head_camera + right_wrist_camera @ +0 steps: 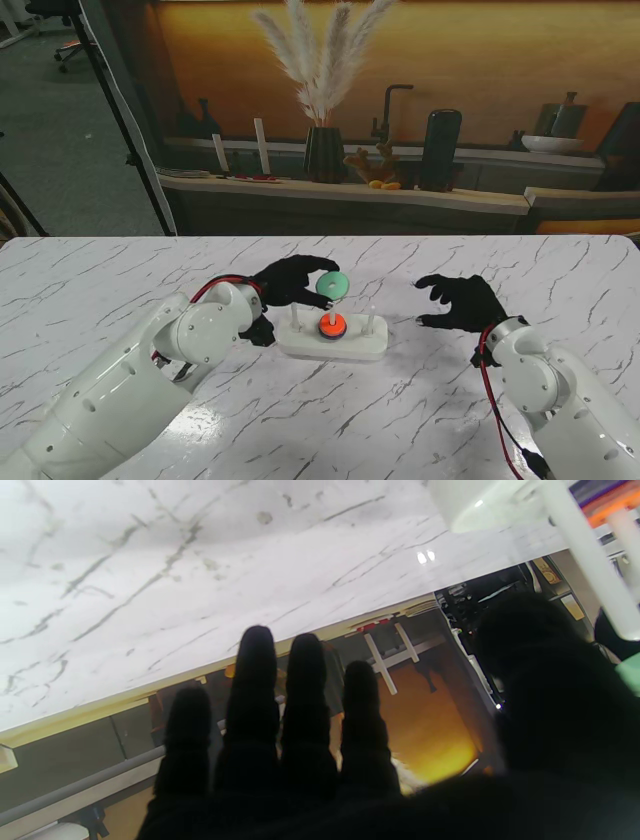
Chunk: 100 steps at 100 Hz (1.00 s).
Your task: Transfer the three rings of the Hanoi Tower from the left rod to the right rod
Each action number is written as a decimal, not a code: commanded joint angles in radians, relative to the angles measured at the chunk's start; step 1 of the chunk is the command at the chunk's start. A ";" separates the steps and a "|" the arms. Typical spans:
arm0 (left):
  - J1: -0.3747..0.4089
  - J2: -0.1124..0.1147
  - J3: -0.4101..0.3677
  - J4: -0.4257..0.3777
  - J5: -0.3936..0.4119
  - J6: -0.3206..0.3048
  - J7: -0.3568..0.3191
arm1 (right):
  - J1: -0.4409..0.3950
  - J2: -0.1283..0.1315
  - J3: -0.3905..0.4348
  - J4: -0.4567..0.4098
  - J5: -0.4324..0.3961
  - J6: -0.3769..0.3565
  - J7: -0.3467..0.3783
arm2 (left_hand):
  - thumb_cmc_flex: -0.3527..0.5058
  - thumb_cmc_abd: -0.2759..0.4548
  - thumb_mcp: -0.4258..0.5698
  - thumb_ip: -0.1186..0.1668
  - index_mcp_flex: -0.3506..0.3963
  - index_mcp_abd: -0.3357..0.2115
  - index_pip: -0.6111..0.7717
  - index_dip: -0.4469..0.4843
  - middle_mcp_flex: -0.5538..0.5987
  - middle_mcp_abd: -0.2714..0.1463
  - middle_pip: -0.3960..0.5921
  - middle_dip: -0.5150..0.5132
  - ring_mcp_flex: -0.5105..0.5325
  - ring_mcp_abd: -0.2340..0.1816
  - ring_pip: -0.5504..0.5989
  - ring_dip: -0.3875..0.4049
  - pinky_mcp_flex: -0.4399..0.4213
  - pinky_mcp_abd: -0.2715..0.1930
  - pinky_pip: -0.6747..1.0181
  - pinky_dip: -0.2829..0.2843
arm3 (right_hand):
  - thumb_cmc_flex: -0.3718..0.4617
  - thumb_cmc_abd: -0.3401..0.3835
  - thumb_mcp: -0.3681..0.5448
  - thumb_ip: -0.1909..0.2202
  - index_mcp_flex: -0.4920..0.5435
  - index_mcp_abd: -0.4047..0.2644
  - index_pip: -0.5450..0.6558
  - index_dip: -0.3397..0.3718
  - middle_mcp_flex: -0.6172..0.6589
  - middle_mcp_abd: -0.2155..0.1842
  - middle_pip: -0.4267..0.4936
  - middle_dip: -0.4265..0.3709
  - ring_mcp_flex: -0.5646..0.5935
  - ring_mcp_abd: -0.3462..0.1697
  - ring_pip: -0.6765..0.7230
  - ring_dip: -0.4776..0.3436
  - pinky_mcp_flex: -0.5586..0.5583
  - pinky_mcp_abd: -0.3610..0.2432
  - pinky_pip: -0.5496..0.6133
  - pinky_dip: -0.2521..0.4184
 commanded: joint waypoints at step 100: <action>-0.123 -0.058 0.173 0.100 -0.102 -0.021 0.036 | -0.020 -0.002 0.025 0.026 -0.008 0.019 0.001 | 0.078 0.130 0.060 0.010 0.099 -0.071 0.074 0.034 0.026 -0.008 0.007 0.000 0.036 0.001 0.026 0.014 0.005 0.038 0.059 0.034 | 0.005 0.010 -0.017 0.017 -0.001 0.007 0.022 0.017 0.015 -0.018 0.015 0.009 0.013 -0.002 0.019 0.013 -0.007 0.323 0.001 0.009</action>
